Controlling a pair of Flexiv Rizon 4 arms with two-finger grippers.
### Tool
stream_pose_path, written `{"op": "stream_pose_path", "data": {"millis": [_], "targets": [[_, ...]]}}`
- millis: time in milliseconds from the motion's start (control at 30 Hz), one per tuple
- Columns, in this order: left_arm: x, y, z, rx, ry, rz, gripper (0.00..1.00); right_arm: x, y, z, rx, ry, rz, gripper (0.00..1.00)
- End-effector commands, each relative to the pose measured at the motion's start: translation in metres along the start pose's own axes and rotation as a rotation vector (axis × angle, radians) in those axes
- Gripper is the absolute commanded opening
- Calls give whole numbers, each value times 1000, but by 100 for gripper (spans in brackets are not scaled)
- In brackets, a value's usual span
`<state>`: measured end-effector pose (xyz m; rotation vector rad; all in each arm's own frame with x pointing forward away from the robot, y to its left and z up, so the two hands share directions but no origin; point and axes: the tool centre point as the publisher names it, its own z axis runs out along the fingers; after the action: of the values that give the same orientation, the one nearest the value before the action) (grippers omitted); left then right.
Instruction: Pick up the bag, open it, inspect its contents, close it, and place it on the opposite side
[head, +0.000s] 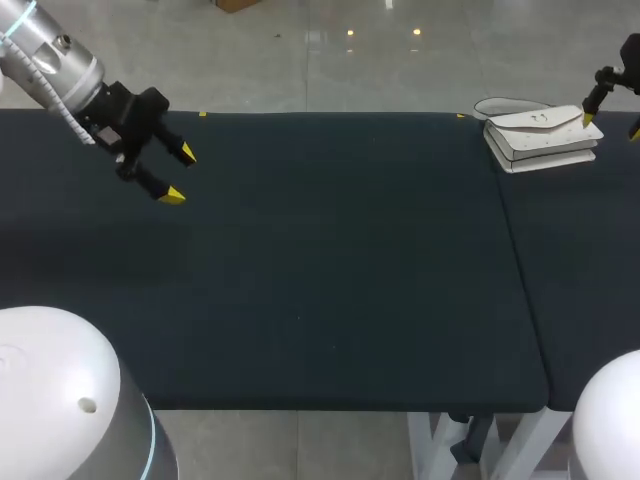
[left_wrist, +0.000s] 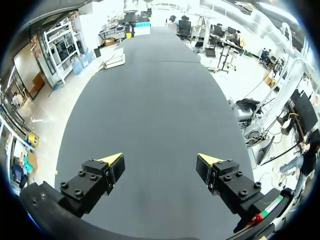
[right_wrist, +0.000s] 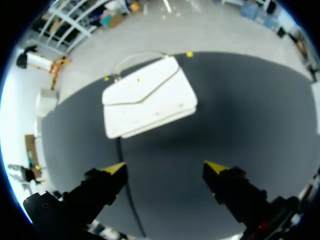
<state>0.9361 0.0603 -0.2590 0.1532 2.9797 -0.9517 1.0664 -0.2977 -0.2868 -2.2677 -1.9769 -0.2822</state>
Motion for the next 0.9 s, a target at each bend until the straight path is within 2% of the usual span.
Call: {"op": "stream_pose_path", "data": {"millis": [33, 167, 300, 633, 900], "targets": [[-4, 3, 20, 38, 14, 36, 100, -5, 11, 6, 15, 17, 2, 100], [-7, 2, 33, 64, 49, 84, 100, -8, 15, 12, 14, 32, 9, 100], [-11, 2, 44, 58, 86, 96, 100, -11, 20, 18, 21, 38, 14, 100], [-11, 2, 44, 58, 86, 96, 100, -26, 40, 34, 35, 37, 26, 100], [-11, 2, 44, 58, 86, 96, 100, -33, 68, 46, 29, 46, 32, 100]]}}
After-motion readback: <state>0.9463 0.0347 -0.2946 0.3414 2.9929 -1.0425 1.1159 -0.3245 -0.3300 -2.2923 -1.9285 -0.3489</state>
